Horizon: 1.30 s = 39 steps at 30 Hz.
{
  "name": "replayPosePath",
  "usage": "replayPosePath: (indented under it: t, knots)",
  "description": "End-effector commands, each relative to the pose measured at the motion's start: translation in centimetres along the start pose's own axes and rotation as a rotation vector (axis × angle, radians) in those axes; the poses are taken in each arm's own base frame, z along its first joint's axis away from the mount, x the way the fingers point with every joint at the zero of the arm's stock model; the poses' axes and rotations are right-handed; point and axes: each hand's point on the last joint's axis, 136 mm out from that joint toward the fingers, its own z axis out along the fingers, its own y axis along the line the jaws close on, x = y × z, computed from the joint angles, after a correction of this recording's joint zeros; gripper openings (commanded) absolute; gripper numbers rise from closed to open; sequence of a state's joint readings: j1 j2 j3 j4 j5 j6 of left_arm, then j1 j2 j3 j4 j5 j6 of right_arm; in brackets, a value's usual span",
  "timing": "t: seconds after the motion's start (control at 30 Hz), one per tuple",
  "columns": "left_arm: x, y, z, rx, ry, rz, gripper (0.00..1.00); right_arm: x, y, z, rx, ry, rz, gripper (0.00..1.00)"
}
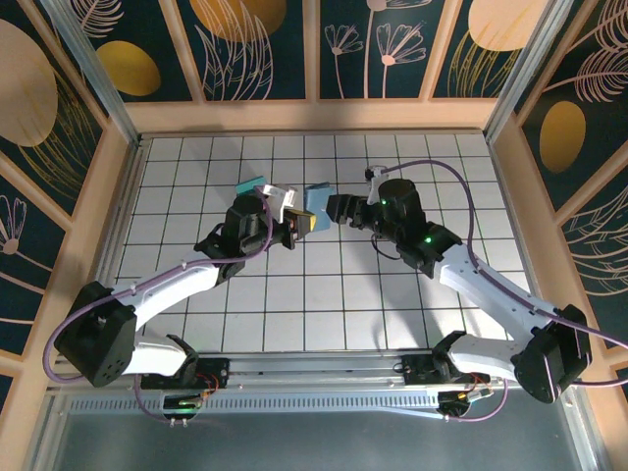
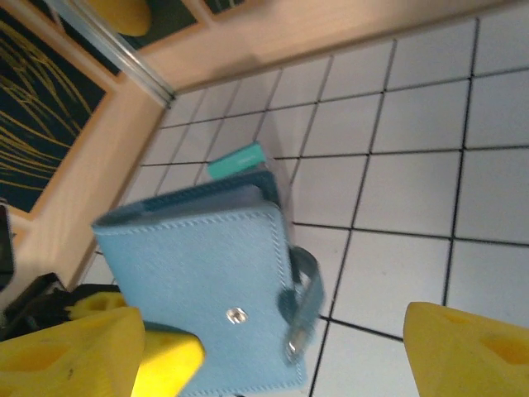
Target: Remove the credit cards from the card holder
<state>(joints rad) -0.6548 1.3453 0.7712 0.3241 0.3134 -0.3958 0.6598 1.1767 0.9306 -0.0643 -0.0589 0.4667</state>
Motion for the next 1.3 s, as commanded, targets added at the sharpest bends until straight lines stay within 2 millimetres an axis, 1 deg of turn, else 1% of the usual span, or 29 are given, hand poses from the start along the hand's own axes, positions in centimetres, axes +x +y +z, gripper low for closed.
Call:
replayPosePath:
  t: [0.0,0.2,0.3,0.47,0.7,0.8,0.83,0.87,0.97,1.1,1.17,1.27]
  knots:
    - [-1.4,-2.9,-0.3,0.121,-0.008,0.068,0.00,-1.3,1.6,-0.4,-0.084,-0.049,-0.081,0.84]
    - [-2.1,-3.8,-0.1,0.166,-0.010,0.076,0.00,-0.2,1.1,-0.7,-0.072,-0.002,-0.129,0.89]
    - [-2.3,-4.4,-0.1,0.197,-0.011,0.079,0.00,0.4,1.0,-0.9,-0.079,0.020,-0.139,0.89]
    - [-2.9,-5.3,-0.6,0.238,-0.030,0.100,0.00,1.4,-0.2,-1.2,-0.067,0.050,-0.137,0.85]
    - [-3.7,-5.6,-1.5,0.250,-0.058,0.101,0.00,2.9,-1.7,-1.8,-0.088,0.124,-0.120,0.74]
    - [-3.9,-5.9,-1.8,0.272,-0.061,0.106,0.00,3.3,-1.5,-2.2,-0.106,0.134,-0.131,0.69]
    - [-3.9,-5.9,-1.8,0.279,-0.062,0.107,0.00,3.3,-1.3,-2.4,-0.114,0.130,-0.135,0.67]
    - [-3.8,-6.0,-1.9,0.287,-0.061,0.106,0.00,2.8,-2.1,-2.6,-0.102,0.113,-0.127,0.65]
    - [-3.9,-6.4,-2.3,0.318,-0.065,0.106,0.00,2.5,-1.9,-3.2,-0.130,0.096,-0.139,0.60]
    - [-3.9,-7.4,-2.8,0.375,-0.063,0.109,0.00,2.1,-2.4,-3.4,-0.128,0.083,-0.148,0.47]
    - [-4.0,-7.6,-3.1,0.389,-0.068,0.112,0.00,2.0,-2.8,-3.4,-0.128,0.082,-0.148,0.43]
    - [-4.0,-7.8,-3.4,0.396,-0.073,0.112,0.00,1.9,-3.0,-3.6,-0.137,0.074,-0.147,0.40]
